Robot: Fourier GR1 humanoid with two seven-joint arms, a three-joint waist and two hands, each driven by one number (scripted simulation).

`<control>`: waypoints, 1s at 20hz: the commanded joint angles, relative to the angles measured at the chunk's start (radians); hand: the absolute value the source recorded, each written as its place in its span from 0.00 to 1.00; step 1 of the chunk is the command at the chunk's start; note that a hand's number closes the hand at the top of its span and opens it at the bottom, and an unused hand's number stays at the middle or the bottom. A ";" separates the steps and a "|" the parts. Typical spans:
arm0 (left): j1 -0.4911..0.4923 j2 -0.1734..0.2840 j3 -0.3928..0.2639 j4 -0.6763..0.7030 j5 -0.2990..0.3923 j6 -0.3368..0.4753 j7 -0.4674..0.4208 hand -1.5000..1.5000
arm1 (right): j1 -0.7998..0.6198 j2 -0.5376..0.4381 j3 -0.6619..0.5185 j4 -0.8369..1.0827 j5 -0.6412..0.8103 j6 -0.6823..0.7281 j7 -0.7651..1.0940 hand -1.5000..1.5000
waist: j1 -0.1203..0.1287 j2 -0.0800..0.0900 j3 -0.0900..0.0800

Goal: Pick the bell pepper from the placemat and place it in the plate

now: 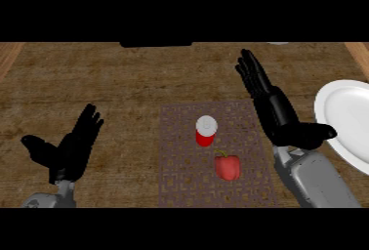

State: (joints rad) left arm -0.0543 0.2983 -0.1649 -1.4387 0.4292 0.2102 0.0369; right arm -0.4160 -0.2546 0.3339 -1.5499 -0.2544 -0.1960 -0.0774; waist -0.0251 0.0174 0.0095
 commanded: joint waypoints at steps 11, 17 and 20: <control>0.014 0.071 -0.038 0.075 -0.178 0.106 0.060 0.50 | -0.033 -0.389 0.211 -0.114 0.637 0.008 0.027 1.00 | -0.019 -0.038 -0.011; 0.001 0.038 -0.084 0.038 -0.225 0.145 0.086 0.50 | 0.314 -0.114 0.136 -0.082 0.165 0.005 -0.343 0.00 | 0.017 -0.012 -0.004; -0.016 0.011 -0.090 0.077 -0.245 0.139 0.069 0.50 | 0.321 -0.267 0.157 -0.054 0.250 0.158 -0.438 0.00 | 0.019 -0.016 -0.009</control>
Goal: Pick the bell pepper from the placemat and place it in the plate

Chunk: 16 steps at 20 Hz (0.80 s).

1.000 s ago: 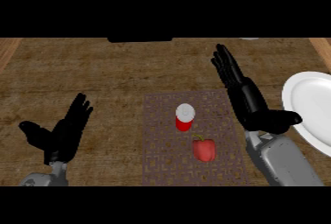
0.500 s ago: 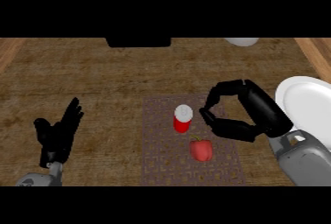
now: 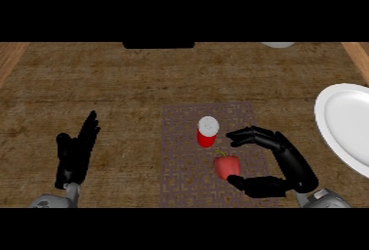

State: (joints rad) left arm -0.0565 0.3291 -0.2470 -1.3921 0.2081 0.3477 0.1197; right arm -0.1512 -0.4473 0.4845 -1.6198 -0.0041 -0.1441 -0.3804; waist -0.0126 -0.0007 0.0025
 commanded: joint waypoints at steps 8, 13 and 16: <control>0.009 -0.013 -0.031 -0.046 -0.061 0.039 0.057 0.50 | -0.090 -0.240 0.062 -0.085 0.380 0.053 0.199 0.00 | 0.009 -0.006 -0.005; -0.022 -0.027 -0.017 -0.022 -0.061 0.023 0.055 0.50 | -0.129 -0.257 0.129 -0.202 0.495 0.188 0.437 0.00 | 0.009 -0.003 -0.004; -0.013 -0.011 0.008 -0.006 -0.028 -0.023 0.042 0.50 | -0.219 -0.249 0.159 -0.223 0.472 0.368 0.601 0.00 | 0.018 -0.002 -0.006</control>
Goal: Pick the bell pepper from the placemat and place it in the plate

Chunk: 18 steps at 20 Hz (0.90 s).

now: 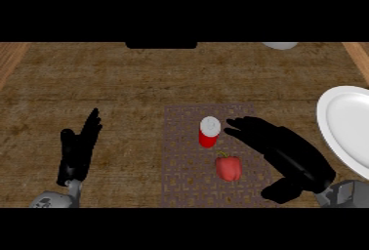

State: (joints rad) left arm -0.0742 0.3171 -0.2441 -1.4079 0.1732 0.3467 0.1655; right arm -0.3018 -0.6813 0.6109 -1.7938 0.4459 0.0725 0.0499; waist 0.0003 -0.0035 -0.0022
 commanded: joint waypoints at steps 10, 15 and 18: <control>-0.020 -0.058 0.023 0.009 -0.060 -0.009 0.024 0.50 | -0.068 0.169 0.049 0.001 0.099 0.383 0.317 0.00 | 0.000 0.003 0.002; 0.074 -0.059 0.039 -0.042 -0.081 -0.032 -0.015 0.50 | -0.053 0.244 0.039 0.037 0.181 0.429 0.318 0.00 | 0.004 0.003 0.002; -0.009 -0.092 0.067 0.069 -0.088 -0.050 -0.047 0.50 | -0.081 0.275 0.014 0.153 0.209 0.435 0.222 0.00 | 0.002 0.004 0.002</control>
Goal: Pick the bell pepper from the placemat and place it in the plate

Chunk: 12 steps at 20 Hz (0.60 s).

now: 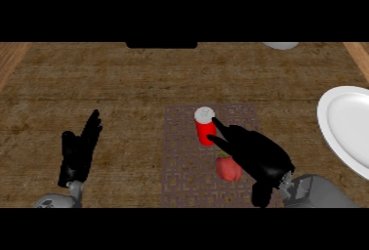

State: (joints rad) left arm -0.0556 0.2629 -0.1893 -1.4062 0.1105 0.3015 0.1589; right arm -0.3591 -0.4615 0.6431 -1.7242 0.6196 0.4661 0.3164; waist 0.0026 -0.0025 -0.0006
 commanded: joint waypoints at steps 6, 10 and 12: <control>-0.023 -0.049 0.030 -0.028 -0.059 -0.011 0.061 0.50 | 0.014 0.108 -0.073 0.006 0.095 0.136 -0.021 0.00 | -0.002 0.002 0.000; 0.004 0.003 0.077 -0.121 -0.035 -0.064 0.129 0.50 | 0.049 0.151 -0.068 0.082 0.162 0.085 -0.062 0.00 | 0.002 0.002 0.001; 0.015 -0.110 0.013 0.032 -0.098 -0.011 -0.028 0.50 | 0.048 0.111 -0.112 0.099 0.153 0.081 -0.126 0.00 | -0.003 0.003 0.000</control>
State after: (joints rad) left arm -0.0377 0.2234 -0.1506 -1.4607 0.0548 0.2672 0.2071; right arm -0.3127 -0.3469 0.5709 -1.6695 0.7602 0.5364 0.2440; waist 0.0021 -0.0041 -0.0005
